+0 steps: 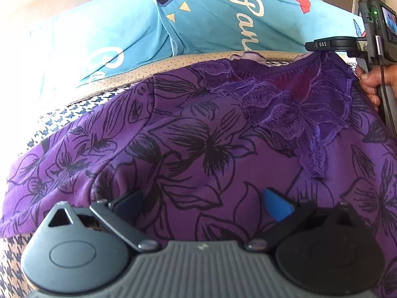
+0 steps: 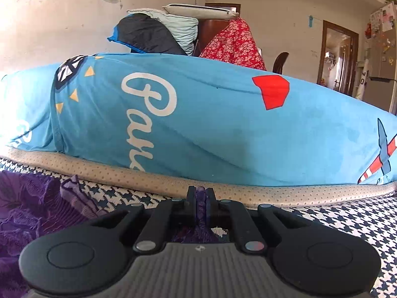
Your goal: Fold clothes
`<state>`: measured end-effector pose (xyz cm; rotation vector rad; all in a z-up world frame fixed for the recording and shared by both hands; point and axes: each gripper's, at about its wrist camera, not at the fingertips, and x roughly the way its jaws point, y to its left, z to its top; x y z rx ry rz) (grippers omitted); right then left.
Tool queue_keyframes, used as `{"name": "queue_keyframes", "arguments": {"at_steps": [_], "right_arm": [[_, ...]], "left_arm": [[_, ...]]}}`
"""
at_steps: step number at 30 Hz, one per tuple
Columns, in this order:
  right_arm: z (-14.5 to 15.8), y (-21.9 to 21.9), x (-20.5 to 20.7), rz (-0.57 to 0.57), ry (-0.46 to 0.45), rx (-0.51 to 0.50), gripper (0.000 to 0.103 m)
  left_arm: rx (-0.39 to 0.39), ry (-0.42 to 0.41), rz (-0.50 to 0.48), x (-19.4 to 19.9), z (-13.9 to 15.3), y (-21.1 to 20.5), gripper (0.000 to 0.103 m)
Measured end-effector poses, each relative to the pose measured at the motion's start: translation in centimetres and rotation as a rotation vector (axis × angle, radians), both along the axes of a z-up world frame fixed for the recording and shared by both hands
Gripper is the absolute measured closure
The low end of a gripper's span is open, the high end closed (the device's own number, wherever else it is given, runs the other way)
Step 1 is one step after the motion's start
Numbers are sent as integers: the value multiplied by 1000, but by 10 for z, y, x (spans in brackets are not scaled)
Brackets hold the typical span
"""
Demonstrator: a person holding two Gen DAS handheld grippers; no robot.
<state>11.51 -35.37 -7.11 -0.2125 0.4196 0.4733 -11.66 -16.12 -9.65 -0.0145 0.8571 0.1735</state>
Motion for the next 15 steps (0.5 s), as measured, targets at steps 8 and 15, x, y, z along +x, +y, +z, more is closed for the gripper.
{"name": "queue_keyframes", "arguments": {"at_steps": [8, 15], "right_arm": [[-20, -28, 26, -126, 188, 101, 101], [7, -53, 13, -99, 217, 111, 76]], "left_arm": [[7, -7, 60, 6, 1, 9, 0], [-33, -28, 85, 3, 14, 12, 0]]}}
